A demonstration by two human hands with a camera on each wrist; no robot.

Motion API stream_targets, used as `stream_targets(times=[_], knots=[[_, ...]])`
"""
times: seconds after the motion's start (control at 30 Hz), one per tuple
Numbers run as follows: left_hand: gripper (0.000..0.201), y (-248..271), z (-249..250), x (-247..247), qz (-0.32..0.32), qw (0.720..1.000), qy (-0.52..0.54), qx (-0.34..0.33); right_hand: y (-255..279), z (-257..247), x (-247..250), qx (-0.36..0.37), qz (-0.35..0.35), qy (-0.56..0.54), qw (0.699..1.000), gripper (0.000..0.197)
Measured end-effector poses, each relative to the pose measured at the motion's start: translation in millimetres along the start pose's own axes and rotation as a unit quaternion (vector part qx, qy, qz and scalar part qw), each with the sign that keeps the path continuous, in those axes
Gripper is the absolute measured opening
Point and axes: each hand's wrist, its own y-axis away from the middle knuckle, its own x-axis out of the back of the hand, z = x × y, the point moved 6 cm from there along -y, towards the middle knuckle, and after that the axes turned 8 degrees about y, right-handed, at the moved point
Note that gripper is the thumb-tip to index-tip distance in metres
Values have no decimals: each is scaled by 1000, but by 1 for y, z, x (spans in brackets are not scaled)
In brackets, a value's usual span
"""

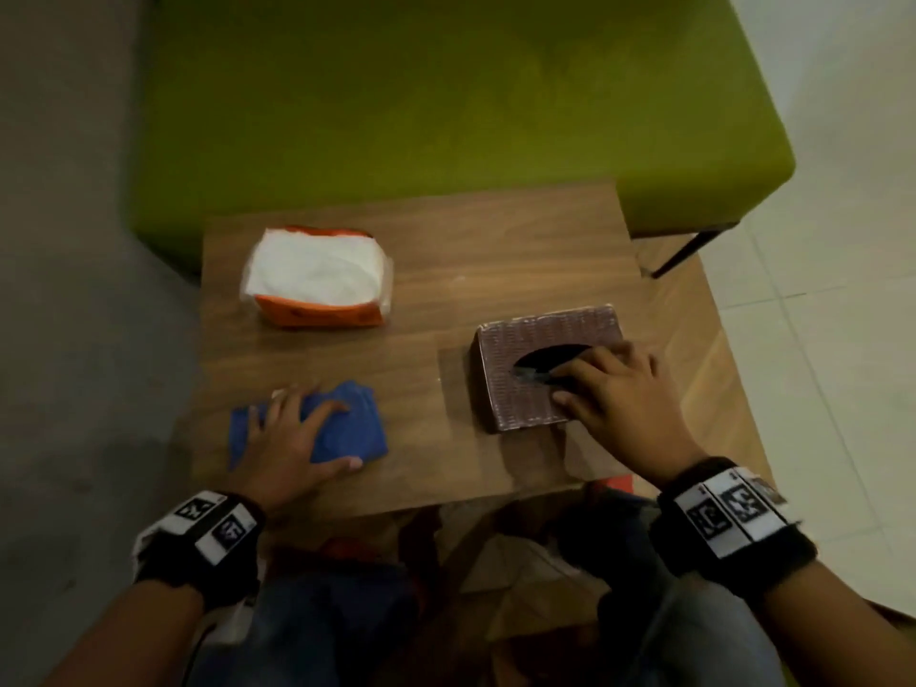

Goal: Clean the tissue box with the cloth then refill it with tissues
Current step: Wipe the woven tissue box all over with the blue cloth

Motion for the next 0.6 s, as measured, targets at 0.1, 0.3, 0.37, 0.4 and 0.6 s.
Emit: stream_targets(times=[0.1, 0.3, 0.37, 0.4, 0.6], knots=[[79, 6, -13, -25, 59, 997, 39, -3, 9, -16, 1, 32, 56, 36, 997, 18], [75, 15, -9, -43, 174, 982, -34, -58, 21, -57, -21, 13, 4, 21, 1000, 34], [65, 25, -3, -46, 216, 974, -28, -57, 28, -73, -27, 34, -5, -38, 999, 35], [59, 32, -2, -47, 235, 971, -15, -46, 33, -78, -28, 48, -5, -73, 996, 35], [23, 76, -8, -36, 331, 788, 511, 93, 66, -66, -22, 100, 1, -33, 994, 60]])
